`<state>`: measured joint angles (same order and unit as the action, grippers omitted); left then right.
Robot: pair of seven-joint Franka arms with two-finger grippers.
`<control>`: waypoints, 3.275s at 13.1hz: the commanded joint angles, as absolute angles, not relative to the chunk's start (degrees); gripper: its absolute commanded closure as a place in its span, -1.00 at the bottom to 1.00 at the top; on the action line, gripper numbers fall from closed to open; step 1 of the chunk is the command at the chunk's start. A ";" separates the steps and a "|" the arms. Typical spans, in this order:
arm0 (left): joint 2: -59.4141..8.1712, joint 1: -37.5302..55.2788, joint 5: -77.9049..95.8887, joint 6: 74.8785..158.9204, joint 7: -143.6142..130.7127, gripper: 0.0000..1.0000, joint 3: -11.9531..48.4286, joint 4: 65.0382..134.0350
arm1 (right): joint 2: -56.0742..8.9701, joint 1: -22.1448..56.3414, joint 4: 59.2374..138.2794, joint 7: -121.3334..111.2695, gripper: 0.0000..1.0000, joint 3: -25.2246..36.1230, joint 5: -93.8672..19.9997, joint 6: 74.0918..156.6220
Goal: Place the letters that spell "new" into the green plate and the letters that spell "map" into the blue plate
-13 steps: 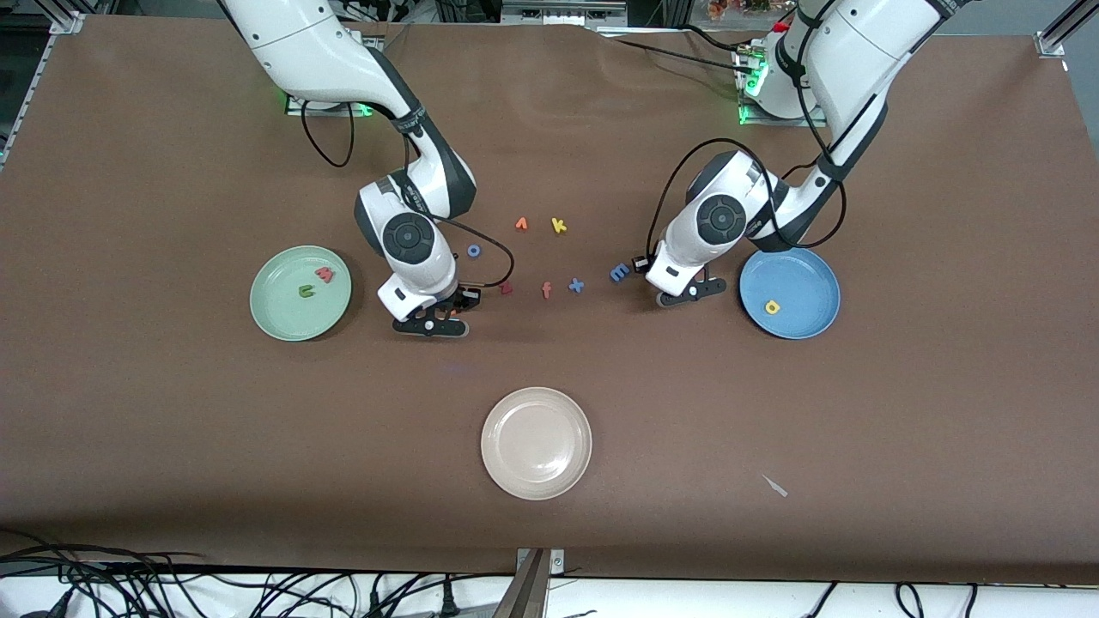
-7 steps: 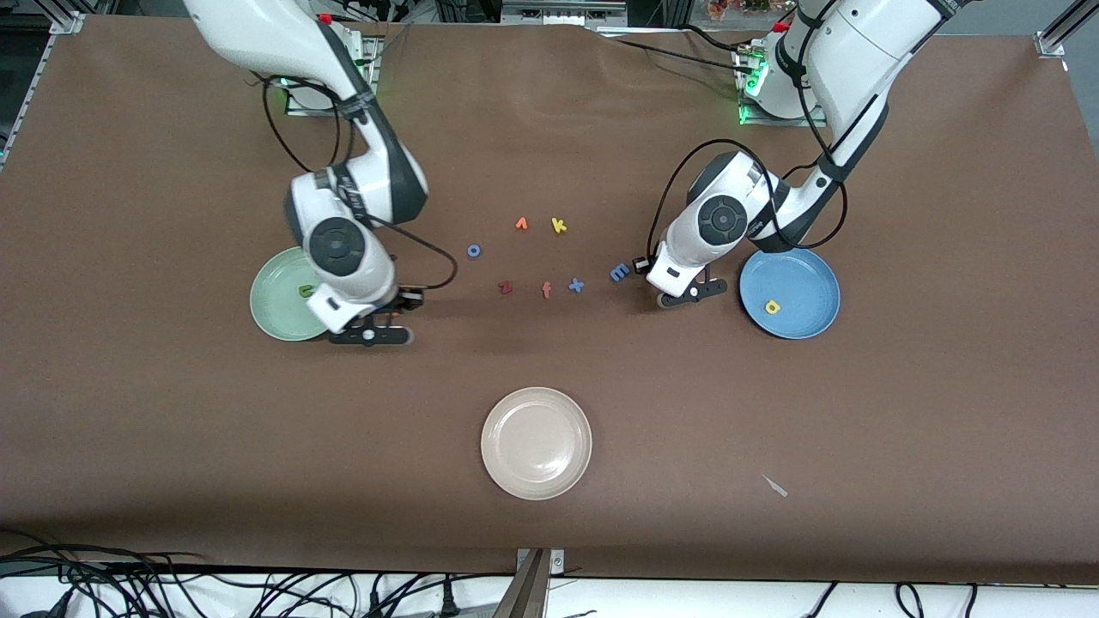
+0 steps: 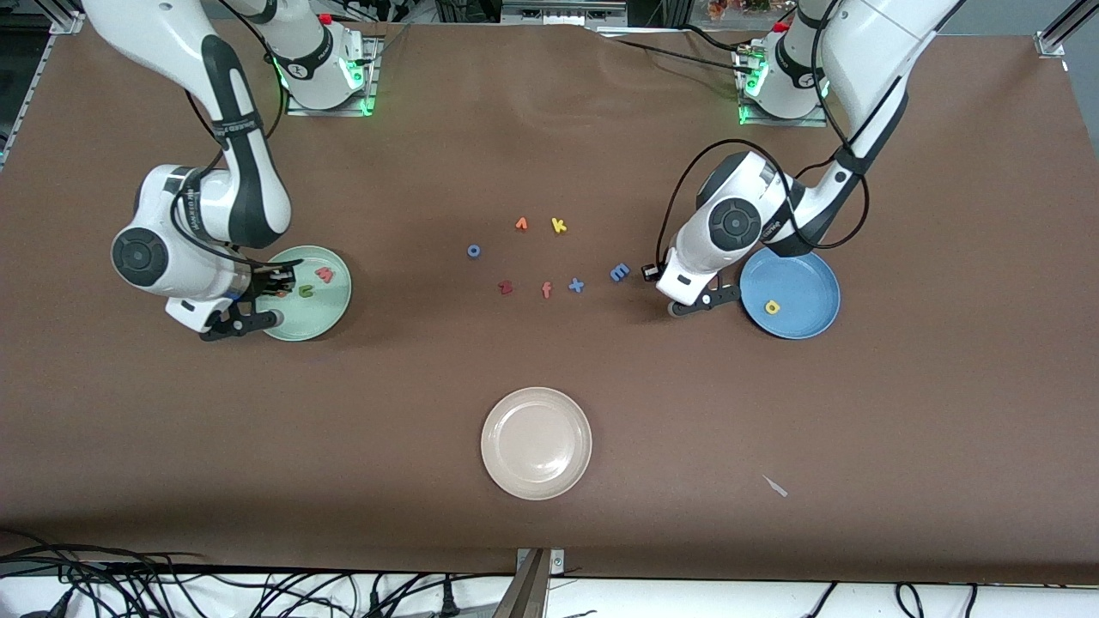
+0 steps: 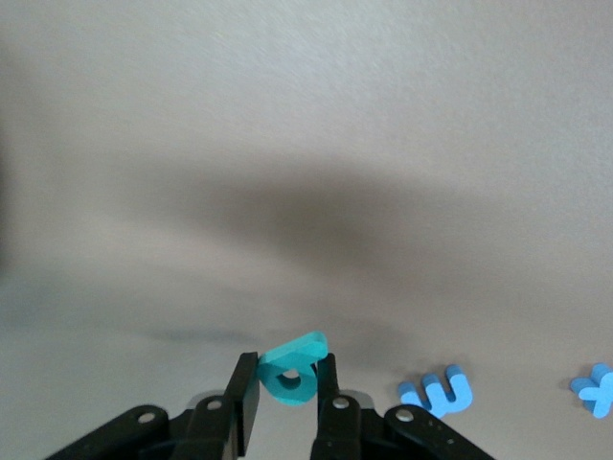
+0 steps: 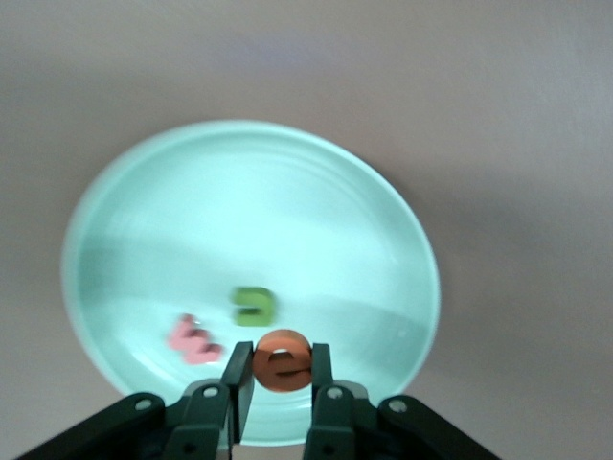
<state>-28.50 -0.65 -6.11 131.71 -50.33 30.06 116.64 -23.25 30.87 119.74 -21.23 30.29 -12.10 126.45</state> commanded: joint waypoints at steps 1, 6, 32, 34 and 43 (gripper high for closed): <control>-27.51 -2.63 -7.30 121.85 -48.80 0.77 30.50 110.85 | -22.93 31.20 123.57 -22.50 0.44 30.06 -13.27 130.43; -24.88 -12.63 -6.94 110.93 -30.18 0.75 30.59 108.46 | -21.63 31.20 119.99 -21.62 -1.00 30.15 -13.18 123.95; -30.77 -24.08 -10.99 114.70 -11.51 -1.00 30.93 103.28 | 5.36 -3.87 103.13 4.76 -1.00 -0.89 -1.22 97.46; -29.45 -24.17 -10.90 113.30 -11.51 -1.00 31.55 102.57 | 4.22 -4.74 96.97 -1.29 -1.00 -0.97 -1.50 87.92; -29.27 -24.00 -10.72 109.07 -15.63 -1.00 37.87 99.67 | 1.59 -3.08 94.92 -2.29 -1.00 -0.44 2.11 88.69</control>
